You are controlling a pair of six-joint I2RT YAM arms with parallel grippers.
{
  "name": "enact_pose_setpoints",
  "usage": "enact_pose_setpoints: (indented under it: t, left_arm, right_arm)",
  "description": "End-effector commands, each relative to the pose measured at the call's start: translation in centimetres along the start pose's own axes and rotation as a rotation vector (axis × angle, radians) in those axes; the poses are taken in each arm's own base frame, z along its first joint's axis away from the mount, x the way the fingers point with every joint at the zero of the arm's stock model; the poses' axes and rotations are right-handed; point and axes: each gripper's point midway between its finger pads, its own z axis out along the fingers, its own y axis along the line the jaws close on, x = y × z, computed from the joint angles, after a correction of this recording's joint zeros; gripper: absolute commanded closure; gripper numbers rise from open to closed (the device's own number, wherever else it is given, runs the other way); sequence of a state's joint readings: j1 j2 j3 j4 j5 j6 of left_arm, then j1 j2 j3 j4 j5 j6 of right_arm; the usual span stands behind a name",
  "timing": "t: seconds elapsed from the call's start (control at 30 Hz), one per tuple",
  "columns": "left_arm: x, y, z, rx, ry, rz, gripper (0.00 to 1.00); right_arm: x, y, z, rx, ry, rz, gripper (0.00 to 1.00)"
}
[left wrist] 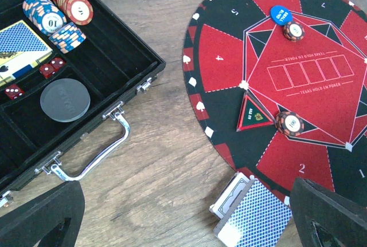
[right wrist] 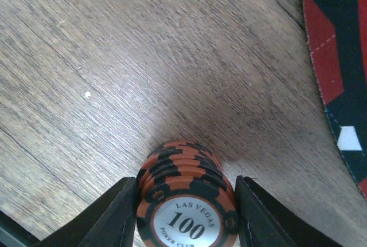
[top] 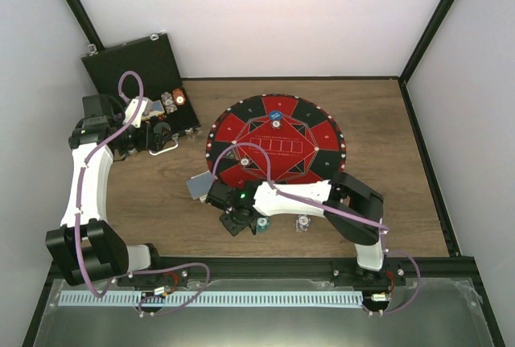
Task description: Distribute texas hold em gaming equipment
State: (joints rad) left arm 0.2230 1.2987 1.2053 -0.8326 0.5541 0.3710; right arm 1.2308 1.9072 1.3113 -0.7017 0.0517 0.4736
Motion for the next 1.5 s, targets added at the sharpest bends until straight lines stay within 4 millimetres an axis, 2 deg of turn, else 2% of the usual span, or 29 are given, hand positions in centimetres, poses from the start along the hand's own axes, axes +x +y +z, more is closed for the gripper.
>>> enact_pose_setpoints:
  t: [0.0,0.33,0.57,0.73,0.83,0.97,1.17,1.2,1.3,1.47]
  left_arm:
    - [-0.6,-0.2,-0.7,-0.003,-0.026,0.015,0.00]
    - [-0.6,-0.2,-0.8,-0.006,-0.027,0.017,0.00]
    - [-0.8,-0.3,-0.8,0.002,-0.031,0.014,0.00]
    - [-0.7,-0.4,-0.8,0.002,-0.031,0.015,0.00]
    - [-0.9,-0.4,-1.0,0.001,-0.034,0.017,0.00]
    - [-1.0,-0.5,-1.1,0.002,-0.037,0.016,0.00]
    - [-1.0,-0.5,-1.1,0.005,-0.036,0.014,0.00]
    - [-1.0,-0.5,-1.2,0.003,-0.036,0.014,0.00]
    - [-1.1,-0.5,-1.3,-0.002,-0.037,0.020,0.00]
    - [-1.0,-0.5,-1.2,0.000,-0.035,0.019,0.00]
  right_arm:
    - [0.0,0.3,0.2,0.002,0.001,0.000,0.55]
    - [-0.3,0.3,-0.6,0.003,-0.010,0.008,0.70]
    - [-1.9,0.1,-3.5,0.016,-0.063,0.013,0.75]
    - [-2.6,-1.9,-5.5,0.036,-0.087,0.049,0.75]
    - [-2.9,-4.4,-6.5,0.060,-0.104,0.090,0.75]
    - [-2.5,-9.4,-6.7,0.116,-0.106,0.163,0.75]
    - [-1.3,-18.5,-4.8,0.215,-0.095,0.308,0.76]
    - [-1.0,-19.6,-4.4,0.230,-0.085,0.322,0.77]
    - [-0.3,-21.8,-3.1,0.263,-0.064,0.351,0.77]
    - [-0.1,-23.1,-1.0,0.245,-0.044,0.379,0.78]
